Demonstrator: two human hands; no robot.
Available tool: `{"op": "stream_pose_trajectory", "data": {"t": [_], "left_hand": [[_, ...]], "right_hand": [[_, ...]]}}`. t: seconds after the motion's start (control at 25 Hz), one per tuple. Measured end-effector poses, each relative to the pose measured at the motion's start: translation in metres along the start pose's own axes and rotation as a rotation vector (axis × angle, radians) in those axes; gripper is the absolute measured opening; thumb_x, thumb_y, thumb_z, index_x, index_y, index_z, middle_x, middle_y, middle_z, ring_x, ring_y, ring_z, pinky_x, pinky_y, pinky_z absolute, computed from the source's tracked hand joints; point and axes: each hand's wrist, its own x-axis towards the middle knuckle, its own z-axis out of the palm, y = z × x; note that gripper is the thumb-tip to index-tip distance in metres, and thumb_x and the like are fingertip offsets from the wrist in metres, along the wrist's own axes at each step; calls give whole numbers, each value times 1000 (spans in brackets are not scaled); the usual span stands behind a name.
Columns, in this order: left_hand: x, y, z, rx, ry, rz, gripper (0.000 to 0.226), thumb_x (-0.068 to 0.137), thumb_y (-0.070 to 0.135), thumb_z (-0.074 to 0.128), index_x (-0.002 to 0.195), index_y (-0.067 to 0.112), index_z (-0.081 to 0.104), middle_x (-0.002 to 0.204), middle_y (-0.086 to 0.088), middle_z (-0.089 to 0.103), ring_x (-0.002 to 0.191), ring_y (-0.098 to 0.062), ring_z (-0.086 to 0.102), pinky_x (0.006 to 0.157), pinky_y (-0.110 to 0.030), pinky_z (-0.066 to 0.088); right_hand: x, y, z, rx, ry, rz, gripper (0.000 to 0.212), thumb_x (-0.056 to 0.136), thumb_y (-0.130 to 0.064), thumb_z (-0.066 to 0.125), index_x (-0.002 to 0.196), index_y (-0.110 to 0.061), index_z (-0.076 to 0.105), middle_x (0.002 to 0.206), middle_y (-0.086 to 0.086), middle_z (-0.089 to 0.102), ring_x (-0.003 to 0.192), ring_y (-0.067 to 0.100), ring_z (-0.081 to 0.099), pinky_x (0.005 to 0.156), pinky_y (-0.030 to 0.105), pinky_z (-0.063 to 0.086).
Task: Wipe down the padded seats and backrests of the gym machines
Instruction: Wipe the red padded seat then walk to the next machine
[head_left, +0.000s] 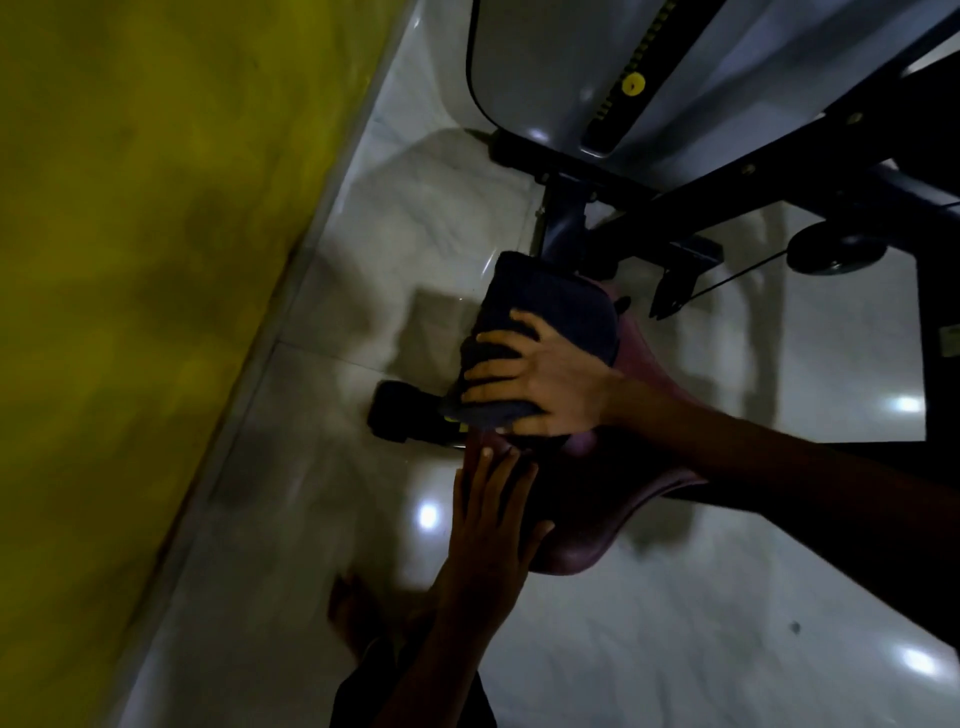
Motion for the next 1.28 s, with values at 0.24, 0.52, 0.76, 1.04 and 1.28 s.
{"op": "stream_pose_trajectory", "data": {"t": [0.24, 0.52, 0.76, 1.04, 1.28], "left_hand": [[8, -6, -8, -124, 12, 41, 48, 99, 47, 34, 137, 17, 40, 147, -1, 34, 141, -26, 25, 109, -46, 28], [29, -13, -28, -321, 82, -75, 42, 102, 36, 26, 119, 12, 56, 135, -4, 49, 118, -18, 48, 94, -33, 40], [140, -40, -47, -266, -97, 169, 40, 95, 19, 36, 128, 4, 54, 140, -13, 48, 126, -26, 46, 106, -41, 36], [217, -50, -44, -494, -347, 25, 45, 85, 10, 33, 118, -4, 60, 128, -20, 57, 120, -19, 51, 101, -8, 33], [213, -53, -53, -255, -339, 184, 42, 86, 14, 39, 116, -6, 62, 121, -22, 61, 114, -31, 58, 99, -26, 42]], "right_hand": [[-17, 44, -5, 159, 158, 1033, 75, 78, -78, 24, 144, -43, 31, 154, -7, 28, 136, 31, 26, 103, 52, 27], [-57, -101, 38, -45, 258, 883, 67, 81, -62, 34, 143, -37, 35, 150, 1, 35, 122, 36, 35, 89, 51, 28], [-110, -69, 36, -133, 174, 828, 70, 79, -68, 35, 143, -42, 29, 150, -5, 36, 122, 33, 37, 88, 44, 25], [11, -104, 11, 195, 274, 1413, 66, 85, -55, 47, 147, -37, 28, 156, 1, 24, 136, 38, 21, 102, 62, 23], [-43, -148, 45, -121, 198, 614, 66, 75, -57, 41, 136, -34, 47, 145, -1, 45, 121, 34, 35, 87, 49, 31]]}}
